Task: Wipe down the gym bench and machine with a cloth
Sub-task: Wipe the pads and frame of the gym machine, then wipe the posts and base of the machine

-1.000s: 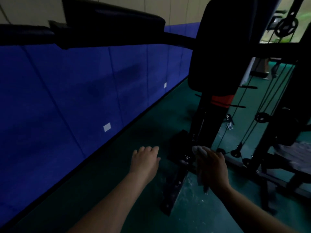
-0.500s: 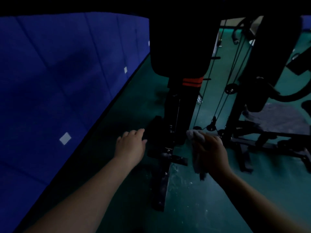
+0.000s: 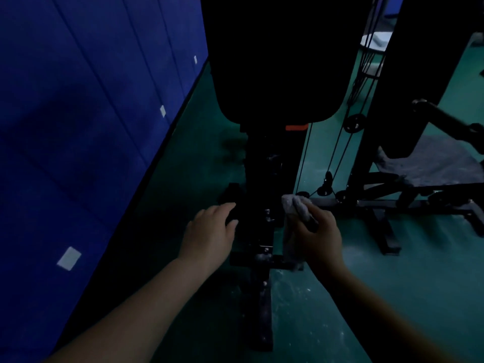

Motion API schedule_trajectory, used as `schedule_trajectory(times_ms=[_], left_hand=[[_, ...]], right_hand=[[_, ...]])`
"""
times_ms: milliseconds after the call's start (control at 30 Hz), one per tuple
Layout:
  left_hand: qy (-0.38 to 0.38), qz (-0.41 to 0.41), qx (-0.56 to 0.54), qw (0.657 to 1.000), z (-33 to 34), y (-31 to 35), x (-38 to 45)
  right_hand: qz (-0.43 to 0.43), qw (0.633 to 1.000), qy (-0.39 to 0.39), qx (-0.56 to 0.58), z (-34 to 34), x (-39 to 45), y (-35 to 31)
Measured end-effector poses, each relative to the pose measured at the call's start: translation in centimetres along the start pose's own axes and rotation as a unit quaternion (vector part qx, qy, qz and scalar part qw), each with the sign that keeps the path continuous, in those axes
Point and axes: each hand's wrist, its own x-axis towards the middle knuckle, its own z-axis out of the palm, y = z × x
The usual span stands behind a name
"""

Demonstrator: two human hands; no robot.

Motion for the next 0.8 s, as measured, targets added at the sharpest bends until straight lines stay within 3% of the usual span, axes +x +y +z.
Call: schedule_trajectory(times_ms=[100, 233, 433, 533, 633, 800], left_hand=[[-0.015, -0.020, -0.204, 0.979, 1.7, 1.5, 2.1], [-0.029, -0.066, -0.379, 0.923, 4.3, 4.0, 4.2], [0.079, -0.138, -0.538, 0.828, 7.5, 6.1, 6.8], [0.174, -0.208, -0.568, 0.777, 8.2, 6.6, 8.7], [0.309, -0.223, -0.532, 0.756, 7.6, 7.1, 10.8], [0.441, -0.094, -0.477, 0.755, 5.5, 9.6, 16.2]], right_hand=[[0.018, 0.997, -0.003, 0.081, 2.2, 1.1, 0.5], [0.023, 0.992, -0.016, 0.123, 4.4, 2.1, 0.7], [0.054, 0.969, -0.142, 0.194, 3.8, 5.4, 1.0], [0.042, 0.961, -0.199, 0.185, 2.3, 7.9, 0.7], [-0.015, 0.974, -0.182, 0.132, 0.2, 11.7, 0.3], [-0.106, 0.970, -0.205, 0.072, -1.2, 19.2, -0.7]])
